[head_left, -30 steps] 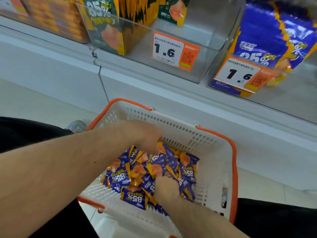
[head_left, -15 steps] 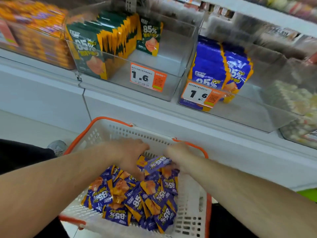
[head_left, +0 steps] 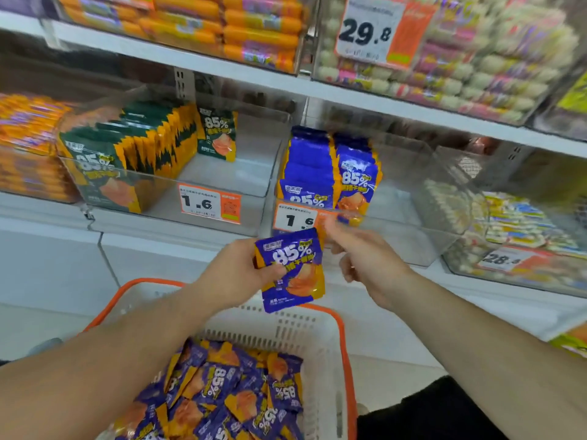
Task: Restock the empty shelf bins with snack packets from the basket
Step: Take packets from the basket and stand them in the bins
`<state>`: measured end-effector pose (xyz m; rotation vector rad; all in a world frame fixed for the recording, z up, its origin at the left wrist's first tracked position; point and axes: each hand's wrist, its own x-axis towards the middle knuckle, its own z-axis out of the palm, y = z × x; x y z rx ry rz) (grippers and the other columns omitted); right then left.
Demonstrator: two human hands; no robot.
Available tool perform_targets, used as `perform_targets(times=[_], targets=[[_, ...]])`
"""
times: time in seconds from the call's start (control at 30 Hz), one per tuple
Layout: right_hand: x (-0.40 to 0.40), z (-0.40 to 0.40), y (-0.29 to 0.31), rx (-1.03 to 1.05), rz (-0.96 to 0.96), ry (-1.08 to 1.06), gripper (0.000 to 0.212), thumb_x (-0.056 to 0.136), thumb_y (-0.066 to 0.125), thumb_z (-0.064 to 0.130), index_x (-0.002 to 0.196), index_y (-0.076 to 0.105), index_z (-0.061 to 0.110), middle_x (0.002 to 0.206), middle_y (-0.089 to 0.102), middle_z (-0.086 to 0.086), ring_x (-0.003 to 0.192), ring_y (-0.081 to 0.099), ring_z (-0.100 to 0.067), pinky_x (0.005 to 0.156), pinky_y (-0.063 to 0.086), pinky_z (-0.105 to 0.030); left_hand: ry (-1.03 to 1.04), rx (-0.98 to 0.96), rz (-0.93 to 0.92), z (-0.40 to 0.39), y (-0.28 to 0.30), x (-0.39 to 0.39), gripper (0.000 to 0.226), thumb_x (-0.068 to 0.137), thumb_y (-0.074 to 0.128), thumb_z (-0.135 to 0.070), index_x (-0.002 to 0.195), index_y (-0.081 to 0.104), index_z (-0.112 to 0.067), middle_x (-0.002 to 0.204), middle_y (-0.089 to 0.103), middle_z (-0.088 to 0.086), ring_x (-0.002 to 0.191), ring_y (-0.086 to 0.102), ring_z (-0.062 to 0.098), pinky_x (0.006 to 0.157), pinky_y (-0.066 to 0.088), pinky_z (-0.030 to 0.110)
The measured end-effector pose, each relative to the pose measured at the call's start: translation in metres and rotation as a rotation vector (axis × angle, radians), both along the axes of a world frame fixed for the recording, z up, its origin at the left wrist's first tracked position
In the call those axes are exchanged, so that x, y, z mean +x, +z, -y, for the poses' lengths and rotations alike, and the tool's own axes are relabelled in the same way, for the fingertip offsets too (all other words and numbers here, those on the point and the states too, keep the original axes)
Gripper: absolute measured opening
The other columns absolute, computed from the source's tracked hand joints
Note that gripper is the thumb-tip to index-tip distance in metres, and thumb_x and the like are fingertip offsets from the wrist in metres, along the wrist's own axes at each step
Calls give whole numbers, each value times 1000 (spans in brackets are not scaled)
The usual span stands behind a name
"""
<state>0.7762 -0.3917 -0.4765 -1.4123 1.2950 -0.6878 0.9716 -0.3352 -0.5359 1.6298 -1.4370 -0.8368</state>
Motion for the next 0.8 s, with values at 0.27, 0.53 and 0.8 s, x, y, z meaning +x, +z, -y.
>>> perform_targets(times=[0.27,0.53,0.8], targets=[[-26,14,19,-339,33,-57,19,86,68,-2,83,70,16,71,74,5,59,68,-4,58,50,-20,65,-329,239,38,42,-37,59,72,83,-32,122,52,-26,115,57,-7,107,59,14,87,51,34],[-56,63,58,-685,-16,-364,16,84,72,14,71,67,22,68,74,5,65,71,-6,68,57,-23,402,-202,870,75,19,-24,117,69,72,-66,150,13,-5,134,51,10,127,45,29,114,19,43],[-39,149,20,-331,-218,-390,20,60,82,27,68,72,12,72,74,-4,77,72,-25,76,60,-47,421,-168,932,78,18,-23,112,77,65,-67,150,4,-8,137,48,7,131,41,25,116,16,41]])
